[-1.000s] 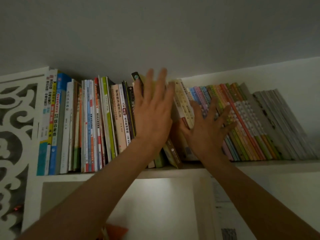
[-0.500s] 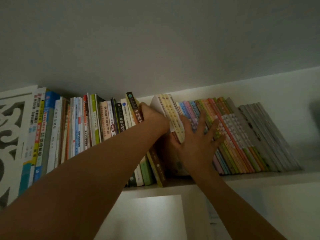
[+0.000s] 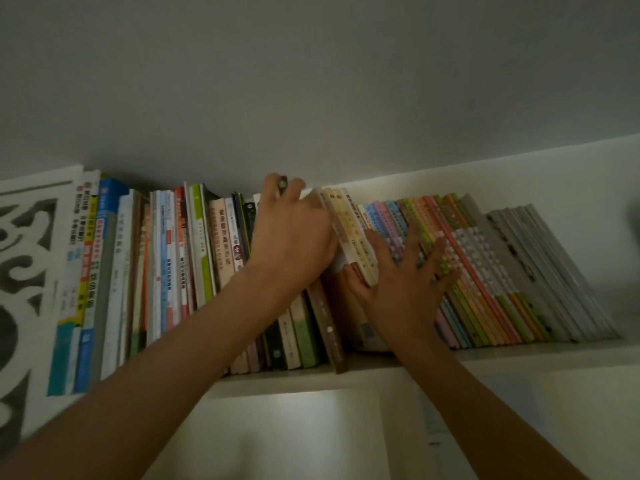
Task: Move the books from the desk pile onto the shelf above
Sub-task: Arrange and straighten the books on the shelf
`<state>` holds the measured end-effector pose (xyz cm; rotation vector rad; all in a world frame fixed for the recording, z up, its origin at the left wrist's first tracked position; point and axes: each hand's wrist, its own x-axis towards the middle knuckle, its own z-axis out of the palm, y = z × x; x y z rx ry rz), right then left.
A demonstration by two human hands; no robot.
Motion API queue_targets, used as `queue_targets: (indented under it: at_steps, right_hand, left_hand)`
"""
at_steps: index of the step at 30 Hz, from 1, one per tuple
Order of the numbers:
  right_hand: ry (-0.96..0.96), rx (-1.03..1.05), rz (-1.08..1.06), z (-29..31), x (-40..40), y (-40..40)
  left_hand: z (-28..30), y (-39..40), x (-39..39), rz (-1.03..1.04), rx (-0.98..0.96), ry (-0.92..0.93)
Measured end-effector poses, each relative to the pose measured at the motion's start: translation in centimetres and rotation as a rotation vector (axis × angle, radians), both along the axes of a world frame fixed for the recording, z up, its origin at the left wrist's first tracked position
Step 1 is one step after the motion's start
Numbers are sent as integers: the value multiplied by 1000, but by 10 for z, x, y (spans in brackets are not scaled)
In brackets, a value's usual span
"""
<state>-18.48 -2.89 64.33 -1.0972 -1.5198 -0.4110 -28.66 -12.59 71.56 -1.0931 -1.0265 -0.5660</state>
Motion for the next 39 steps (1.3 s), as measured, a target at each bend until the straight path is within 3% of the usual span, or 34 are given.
queue_targets:
  at_steps: [1,2,5,10,15,23,30,34,39]
  right_hand:
    - [1,0,8,0,0,-1]
    - [-1,-1,12,0,-1,-1]
    - [-19,-5,22,0,1,-4]
    - [-66,-29,30,-1,1,-6]
    - [-56,1,85,-2,4,-5]
    - [0,20,68,1,-3,-7]
    - [25,25,68,2,-1,-5]
    - [60,27,63,4,1,-3]
    - [106,34,36,4,5,-1]
  left_hand:
    - [-16,1,-10,-142,66,-36]
    - [-32,1,-19,-257,9,-146]
    - [-58,6,-28,-518,-349,-412]
    - [-31,20,-29,-261,-514,-186]
    - [-28,23,-37,-273,-636,-177]
    - [-40,13,-59,-618,-756,-246]
    - [-61,16,-55,-881,-775,-476]
    - [-61,19,-48,-1254,-956,-516]
    - [-59,19,-44,-1348,-1056,-653]
